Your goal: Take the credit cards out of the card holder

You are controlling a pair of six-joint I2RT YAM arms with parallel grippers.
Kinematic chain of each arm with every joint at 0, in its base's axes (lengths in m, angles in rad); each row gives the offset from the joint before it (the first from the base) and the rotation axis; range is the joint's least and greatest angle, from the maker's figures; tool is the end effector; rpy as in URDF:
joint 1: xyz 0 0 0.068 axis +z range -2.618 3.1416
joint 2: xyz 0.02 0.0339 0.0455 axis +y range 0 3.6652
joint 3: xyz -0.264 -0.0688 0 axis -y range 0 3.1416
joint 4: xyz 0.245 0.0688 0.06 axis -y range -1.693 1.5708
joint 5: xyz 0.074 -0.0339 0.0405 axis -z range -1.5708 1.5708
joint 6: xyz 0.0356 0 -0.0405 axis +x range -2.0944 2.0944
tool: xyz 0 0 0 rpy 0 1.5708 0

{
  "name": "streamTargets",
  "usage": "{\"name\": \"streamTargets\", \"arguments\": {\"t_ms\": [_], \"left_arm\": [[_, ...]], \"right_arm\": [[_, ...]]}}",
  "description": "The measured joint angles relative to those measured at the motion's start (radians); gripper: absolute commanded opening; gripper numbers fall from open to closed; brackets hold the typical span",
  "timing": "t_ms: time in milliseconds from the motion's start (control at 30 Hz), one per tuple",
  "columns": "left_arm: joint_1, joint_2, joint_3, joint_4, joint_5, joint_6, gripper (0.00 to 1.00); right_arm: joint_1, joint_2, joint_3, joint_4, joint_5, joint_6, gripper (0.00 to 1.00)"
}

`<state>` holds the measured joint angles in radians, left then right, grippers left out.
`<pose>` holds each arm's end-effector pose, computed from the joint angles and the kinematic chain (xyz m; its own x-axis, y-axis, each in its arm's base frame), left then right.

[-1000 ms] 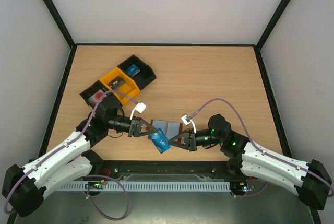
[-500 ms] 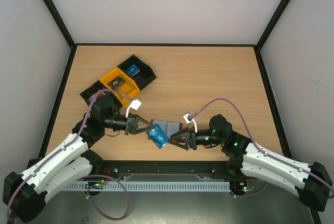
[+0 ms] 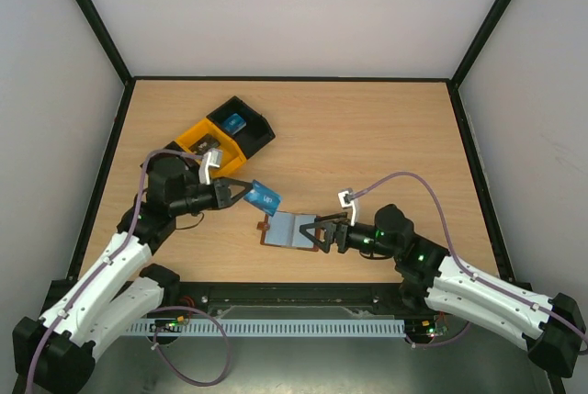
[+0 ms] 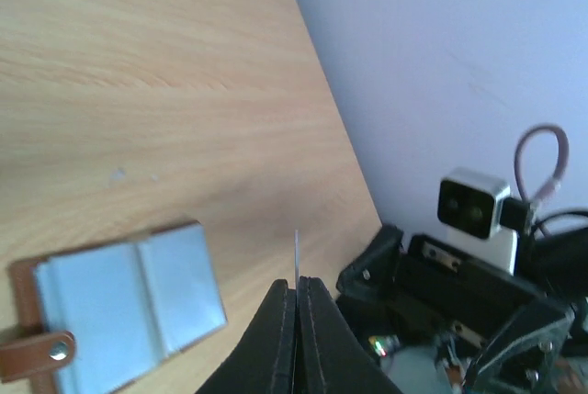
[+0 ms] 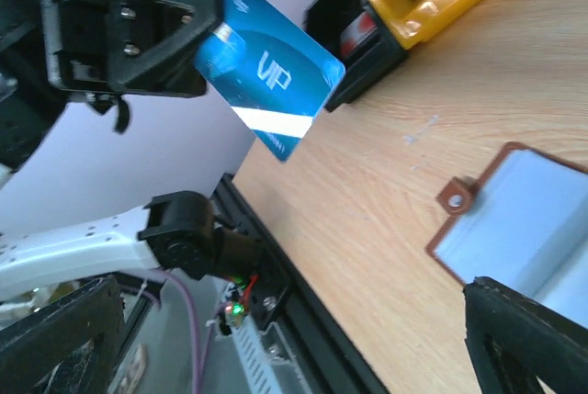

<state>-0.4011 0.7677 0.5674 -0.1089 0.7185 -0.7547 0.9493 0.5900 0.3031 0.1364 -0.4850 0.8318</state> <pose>0.1548 -0.0911 0.2762 -0.8009 -0.2205 -0.5567 0.4427 0.4079 -0.7985 0.0779 0.1372 0.2328 -0.7888 0.0216 -0.6143 -0.6007 0.1846 0.7779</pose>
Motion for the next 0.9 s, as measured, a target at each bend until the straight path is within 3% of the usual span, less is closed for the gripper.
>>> {"name": "streamTargets", "arguments": {"t_ms": [167, 467, 900], "left_arm": [[0.005, 0.001, 0.018, -0.018, -0.161, -0.017, 0.03], [0.041, 0.022, 0.041, -0.024, -0.592, -0.032, 0.03], [0.097, 0.235, 0.042, 0.098, -0.949, -0.055, 0.03]], "right_arm": [[0.000, 0.001, -0.030, 0.007, 0.076, 0.034, 0.98], [0.000, 0.000, -0.034, 0.012, 0.126, 0.048, 0.98], [0.000, -0.030, -0.064, 0.031, 0.134, 0.073, 0.98]]}}
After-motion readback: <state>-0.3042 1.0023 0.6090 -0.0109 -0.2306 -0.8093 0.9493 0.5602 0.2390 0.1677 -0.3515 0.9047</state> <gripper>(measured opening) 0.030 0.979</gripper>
